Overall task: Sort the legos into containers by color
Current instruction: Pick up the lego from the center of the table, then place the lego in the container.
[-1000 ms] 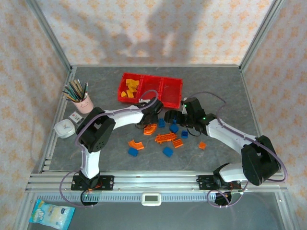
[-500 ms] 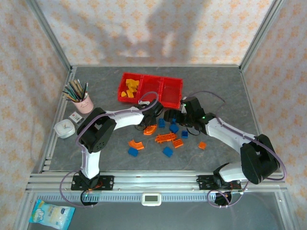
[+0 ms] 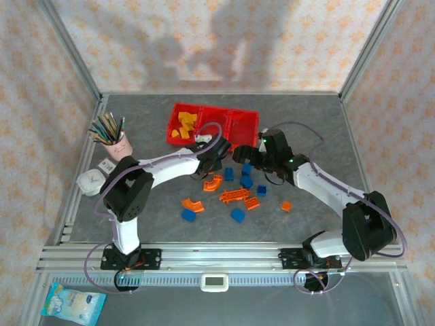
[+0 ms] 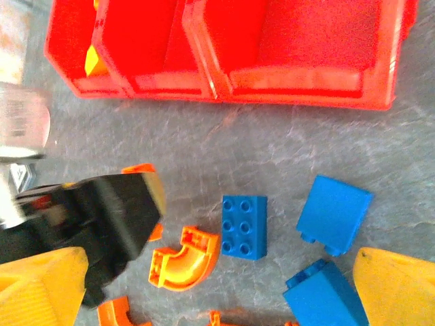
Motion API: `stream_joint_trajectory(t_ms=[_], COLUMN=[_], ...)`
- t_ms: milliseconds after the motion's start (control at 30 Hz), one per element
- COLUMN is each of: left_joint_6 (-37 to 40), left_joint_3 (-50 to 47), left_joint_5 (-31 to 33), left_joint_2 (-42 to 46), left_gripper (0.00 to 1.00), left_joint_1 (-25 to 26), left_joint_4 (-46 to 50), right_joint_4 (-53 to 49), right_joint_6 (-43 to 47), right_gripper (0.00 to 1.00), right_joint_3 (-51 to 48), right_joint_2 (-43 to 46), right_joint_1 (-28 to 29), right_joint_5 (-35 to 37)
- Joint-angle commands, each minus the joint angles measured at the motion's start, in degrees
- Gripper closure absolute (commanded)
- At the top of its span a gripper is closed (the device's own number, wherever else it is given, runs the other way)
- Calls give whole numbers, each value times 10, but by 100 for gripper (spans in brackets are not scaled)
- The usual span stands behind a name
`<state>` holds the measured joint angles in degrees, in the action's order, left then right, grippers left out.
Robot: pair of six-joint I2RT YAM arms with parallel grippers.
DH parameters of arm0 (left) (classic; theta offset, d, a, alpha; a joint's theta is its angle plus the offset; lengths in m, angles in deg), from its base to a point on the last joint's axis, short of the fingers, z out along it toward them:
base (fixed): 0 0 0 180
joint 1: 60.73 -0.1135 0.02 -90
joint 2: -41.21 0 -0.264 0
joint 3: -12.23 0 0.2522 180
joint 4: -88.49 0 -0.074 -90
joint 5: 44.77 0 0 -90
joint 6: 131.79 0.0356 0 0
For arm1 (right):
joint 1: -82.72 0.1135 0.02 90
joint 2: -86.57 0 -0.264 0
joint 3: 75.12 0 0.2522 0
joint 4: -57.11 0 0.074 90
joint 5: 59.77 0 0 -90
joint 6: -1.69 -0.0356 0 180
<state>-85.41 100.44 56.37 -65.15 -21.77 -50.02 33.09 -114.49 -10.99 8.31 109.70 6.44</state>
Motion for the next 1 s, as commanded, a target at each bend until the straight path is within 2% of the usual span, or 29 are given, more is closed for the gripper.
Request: stream_joint_trajectory(t_ms=[0, 167, 233, 500, 600, 667, 800, 900, 967], left_joint_6=[43, 113, 134, 187, 201, 205, 211, 209, 205], left_joint_3=[58, 185, 243, 442, 496, 514, 516, 505, 464], left_joint_5=[60, 53, 33, 11, 9, 13, 20, 6, -16], left_joint_2=[26, -26, -79, -233, -269, -276, -260, -236, -204], left_gripper=[61, 61, 61, 62, 59, 52, 45, 45, 45], left_joint_1=[-17, -60, -78, -111, -112, -111, -113, -112, -109], left_joint_4=[22, 32, 35, 66, 85, 92, 99, 122, 122], right_joint_4=[-9, 9, 18, 17, 11, 6, 1, -19, -28], right_joint_6=[-21, -37, -41, -38, -32, -27, -21, -11, -7], right_gripper=[0, 0, 0, 0, 0, 0, 0, 0, 0], right_joint_3=[19, 26, 30, 53, 61, 67, 71, 77, 72], right_joint_2=[3, -9, -14, -26, -26, -25, -20, -14, -3], right_joint_1=[-22, -54, -60, -67, -67, -68, -67, -68, -68], right_joint_5=[8, 2, 5, 5, 9, 10, 2, -2, -7])
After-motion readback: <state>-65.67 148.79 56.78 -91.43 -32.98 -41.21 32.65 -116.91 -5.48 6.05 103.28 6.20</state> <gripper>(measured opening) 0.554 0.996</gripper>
